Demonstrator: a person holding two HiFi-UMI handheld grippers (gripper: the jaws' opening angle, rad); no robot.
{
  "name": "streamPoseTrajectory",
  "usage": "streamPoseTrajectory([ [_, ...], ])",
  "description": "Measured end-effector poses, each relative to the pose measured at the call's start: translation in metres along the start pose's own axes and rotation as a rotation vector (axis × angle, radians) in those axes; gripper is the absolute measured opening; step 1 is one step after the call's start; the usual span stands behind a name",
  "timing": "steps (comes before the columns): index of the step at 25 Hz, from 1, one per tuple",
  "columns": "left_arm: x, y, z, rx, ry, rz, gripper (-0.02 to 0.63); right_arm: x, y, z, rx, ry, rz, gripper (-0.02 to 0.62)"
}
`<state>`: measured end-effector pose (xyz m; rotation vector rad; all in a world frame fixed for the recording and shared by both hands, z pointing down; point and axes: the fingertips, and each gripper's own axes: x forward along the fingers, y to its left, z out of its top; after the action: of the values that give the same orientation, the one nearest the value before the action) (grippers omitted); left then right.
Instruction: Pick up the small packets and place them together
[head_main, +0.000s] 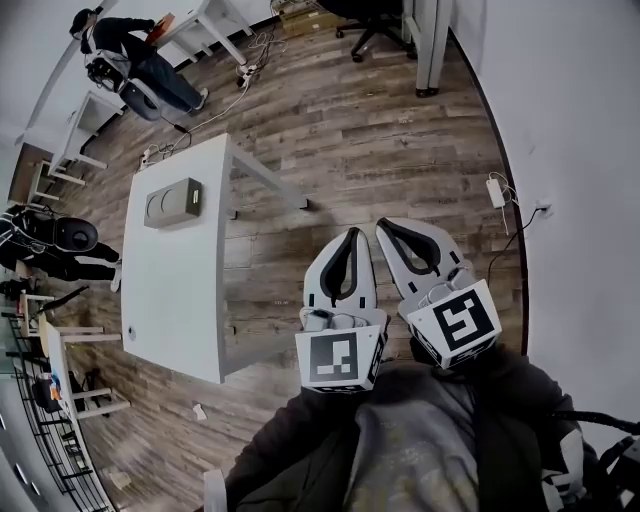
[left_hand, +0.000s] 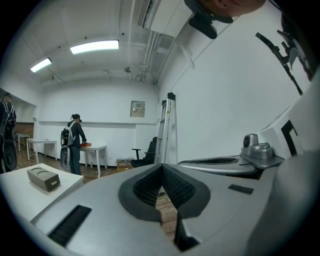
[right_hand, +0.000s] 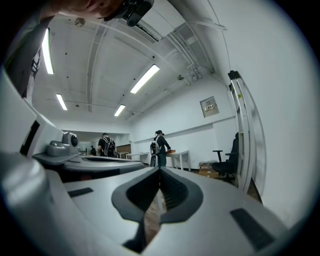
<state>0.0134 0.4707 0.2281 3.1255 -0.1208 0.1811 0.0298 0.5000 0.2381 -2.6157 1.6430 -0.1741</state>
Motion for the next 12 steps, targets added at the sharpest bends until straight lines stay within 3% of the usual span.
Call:
streamPoseTrajectory([
  [12, 0.049, 0.018, 0.002, 0.006, 0.013, 0.097, 0.003, 0.043, -0.038, 0.000, 0.012, 0.007, 0.099, 0.005],
])
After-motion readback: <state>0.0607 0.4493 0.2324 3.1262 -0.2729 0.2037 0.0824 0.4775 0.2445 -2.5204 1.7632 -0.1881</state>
